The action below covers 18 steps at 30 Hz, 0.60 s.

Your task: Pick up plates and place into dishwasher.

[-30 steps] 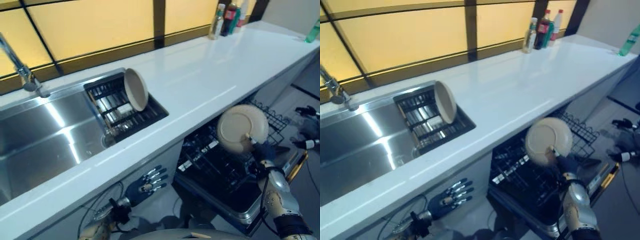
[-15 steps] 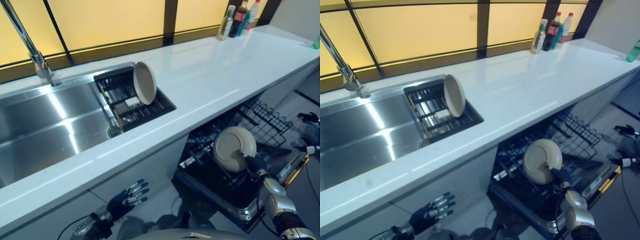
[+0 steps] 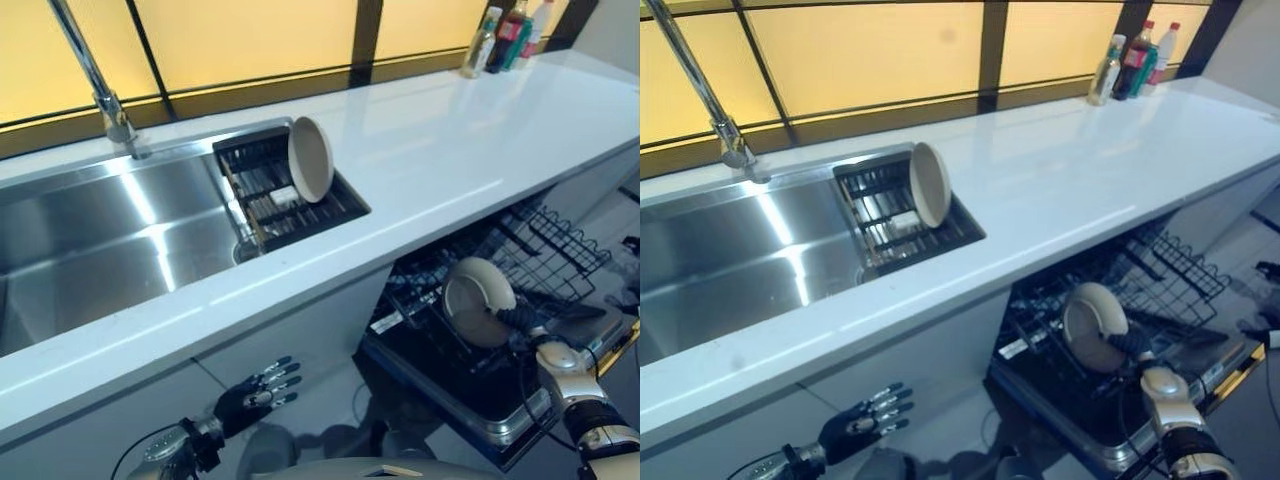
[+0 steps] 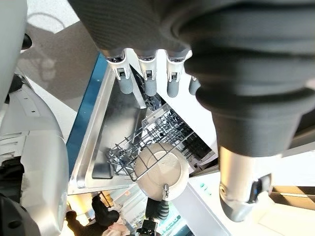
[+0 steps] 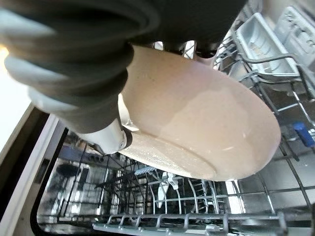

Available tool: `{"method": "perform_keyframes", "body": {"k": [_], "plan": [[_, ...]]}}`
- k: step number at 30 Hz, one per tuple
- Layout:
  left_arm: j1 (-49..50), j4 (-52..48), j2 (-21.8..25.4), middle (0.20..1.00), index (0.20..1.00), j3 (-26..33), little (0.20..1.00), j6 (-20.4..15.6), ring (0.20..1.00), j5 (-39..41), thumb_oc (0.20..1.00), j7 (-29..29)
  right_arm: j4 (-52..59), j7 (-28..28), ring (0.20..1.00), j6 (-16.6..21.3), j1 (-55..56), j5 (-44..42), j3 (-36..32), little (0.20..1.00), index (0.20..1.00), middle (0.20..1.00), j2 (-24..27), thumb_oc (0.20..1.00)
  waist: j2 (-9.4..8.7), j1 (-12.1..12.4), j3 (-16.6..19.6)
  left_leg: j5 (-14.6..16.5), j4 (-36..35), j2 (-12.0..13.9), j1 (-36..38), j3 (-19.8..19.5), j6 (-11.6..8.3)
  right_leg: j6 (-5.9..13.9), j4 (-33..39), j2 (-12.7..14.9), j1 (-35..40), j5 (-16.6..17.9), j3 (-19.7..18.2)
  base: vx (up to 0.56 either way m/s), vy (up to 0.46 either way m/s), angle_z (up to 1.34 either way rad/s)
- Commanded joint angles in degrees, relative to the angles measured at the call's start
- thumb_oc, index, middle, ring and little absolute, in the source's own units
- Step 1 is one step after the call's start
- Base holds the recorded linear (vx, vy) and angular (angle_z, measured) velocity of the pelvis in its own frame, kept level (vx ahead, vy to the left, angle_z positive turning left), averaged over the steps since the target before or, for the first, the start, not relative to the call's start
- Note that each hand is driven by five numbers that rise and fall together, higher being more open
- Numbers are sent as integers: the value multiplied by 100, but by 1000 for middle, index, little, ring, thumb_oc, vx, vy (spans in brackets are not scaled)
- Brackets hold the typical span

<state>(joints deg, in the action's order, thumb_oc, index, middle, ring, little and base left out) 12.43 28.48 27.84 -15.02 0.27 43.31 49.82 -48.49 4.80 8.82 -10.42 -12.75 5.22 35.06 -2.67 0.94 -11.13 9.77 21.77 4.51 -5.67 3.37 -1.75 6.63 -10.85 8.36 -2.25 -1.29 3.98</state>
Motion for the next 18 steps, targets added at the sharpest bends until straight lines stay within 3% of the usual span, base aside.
{"method": "perform_keyframes", "body": {"k": [1, 10, 18], "plan": [[-139, -538, 212, 1000, 1000, -136, 1000, 24, 1000, 18, 1000, 244, -768, -149, 200, 184, -671, 504, 162, 200, 200, 200, 480, 200, 119, 191, -64, -36, -543, 10, 227, 200, 357, 421, -316, 302, -391, 581, 132, -13, -26, 6], [-326, -599, 280, 1000, 1000, -327, 1000, 105, 1000, 110, 1000, 226, -1632, -416, 200, -195, -1008, 915, 371, 200, 200, 200, 263, 200, 171, 325, -112, -40, -421, 42, 137, 183, 365, 410, -317, 338, -353, 583, 204, 13, -24, 4], [-476, -763, 298, 1000, 1000, -410, 1000, 239, 1000, 315, 1000, 163, -1905, -870, 200, -439, -1186, 538, 296, 200, 200, 200, 48, 200, 288, 409, -167, -54, -279, 55, -7, 123, 348, 345, -342, 339, -312, 504, 254, 1, -8, 7]]}}
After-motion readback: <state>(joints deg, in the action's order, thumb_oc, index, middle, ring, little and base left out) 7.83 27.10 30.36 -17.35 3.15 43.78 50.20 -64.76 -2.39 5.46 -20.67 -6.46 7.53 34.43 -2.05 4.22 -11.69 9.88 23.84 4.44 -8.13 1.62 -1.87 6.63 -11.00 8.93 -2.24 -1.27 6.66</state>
